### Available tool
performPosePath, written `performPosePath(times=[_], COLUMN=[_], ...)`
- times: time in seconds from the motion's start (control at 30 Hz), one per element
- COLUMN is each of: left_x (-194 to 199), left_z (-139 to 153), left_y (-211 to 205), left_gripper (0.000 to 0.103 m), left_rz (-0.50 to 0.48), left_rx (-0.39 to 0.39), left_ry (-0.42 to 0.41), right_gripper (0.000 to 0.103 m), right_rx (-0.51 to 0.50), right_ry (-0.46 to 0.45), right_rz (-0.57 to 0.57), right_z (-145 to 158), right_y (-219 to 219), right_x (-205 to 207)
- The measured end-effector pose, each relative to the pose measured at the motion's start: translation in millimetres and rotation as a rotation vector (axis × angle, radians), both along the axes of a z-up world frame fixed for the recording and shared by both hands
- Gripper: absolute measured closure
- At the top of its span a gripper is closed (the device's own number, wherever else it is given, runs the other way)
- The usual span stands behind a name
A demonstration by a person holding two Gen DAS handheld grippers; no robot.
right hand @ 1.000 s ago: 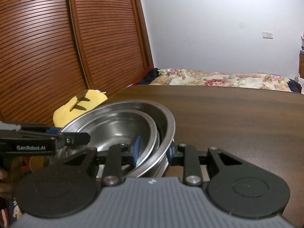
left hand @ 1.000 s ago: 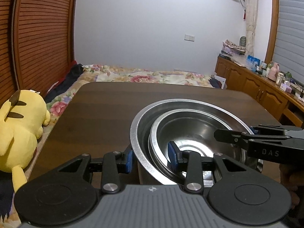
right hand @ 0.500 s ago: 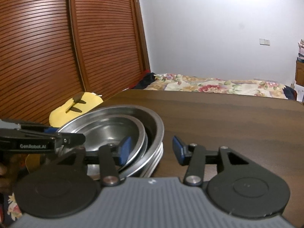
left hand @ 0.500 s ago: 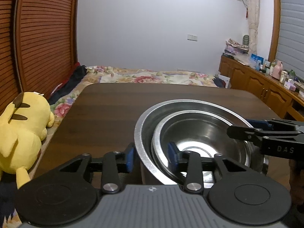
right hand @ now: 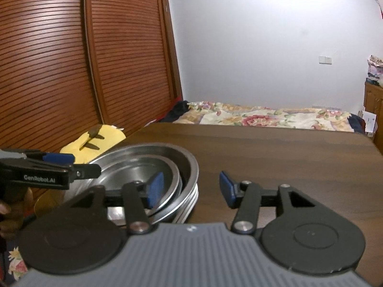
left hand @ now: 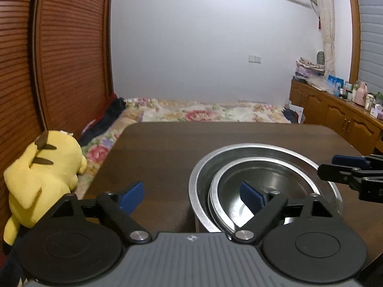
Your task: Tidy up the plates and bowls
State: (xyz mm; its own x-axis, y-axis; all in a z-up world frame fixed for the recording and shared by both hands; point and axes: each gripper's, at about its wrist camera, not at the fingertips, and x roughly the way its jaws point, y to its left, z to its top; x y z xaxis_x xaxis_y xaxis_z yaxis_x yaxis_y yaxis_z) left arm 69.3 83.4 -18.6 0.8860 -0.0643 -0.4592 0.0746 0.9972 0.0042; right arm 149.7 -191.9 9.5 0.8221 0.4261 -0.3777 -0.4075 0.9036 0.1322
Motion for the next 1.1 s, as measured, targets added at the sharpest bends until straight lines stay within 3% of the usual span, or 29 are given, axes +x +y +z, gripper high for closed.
performPosePath(times=[0.23, 0.37, 0.47, 0.8, 0.93, 1.1], left_x=[-9, -13, -17, -24, -24, -31], left_z=[17, 26, 32, 50, 53, 59], left_y=[-10, -20, -28, -57, -71, -74], left_gripper=[0.000, 0.000, 0.000, 0.000, 0.000, 0.000], left_rz=[-0.011, -0.030, -0.047, -0.041, 0.003, -0.037], left_rx=[0.012, 0.012, 0.015, 0.053, 0.121, 0.084], left_ry=[-0.054, -0.079, -0.097, -0.126, -0.130, -0.147], right_gripper=[0.031, 0.009, 0.000, 0.000, 0.000, 0.000], right_rx=[0.015, 0.016, 0.001, -0.024, -0.024, -0.046], right_ry=[-0.029, -0.064, -0.091, -0.105, -0.119, -0.122], right_rz=[-0.036, -0.064, -0.095, -0.196, -0.231, -0.283], right_z=[8, 14, 19, 38, 46, 52], right_y=[-14, -20, -23, -37, -43, -47], right_x=[-9, -15, -20, -33, -39, -42])
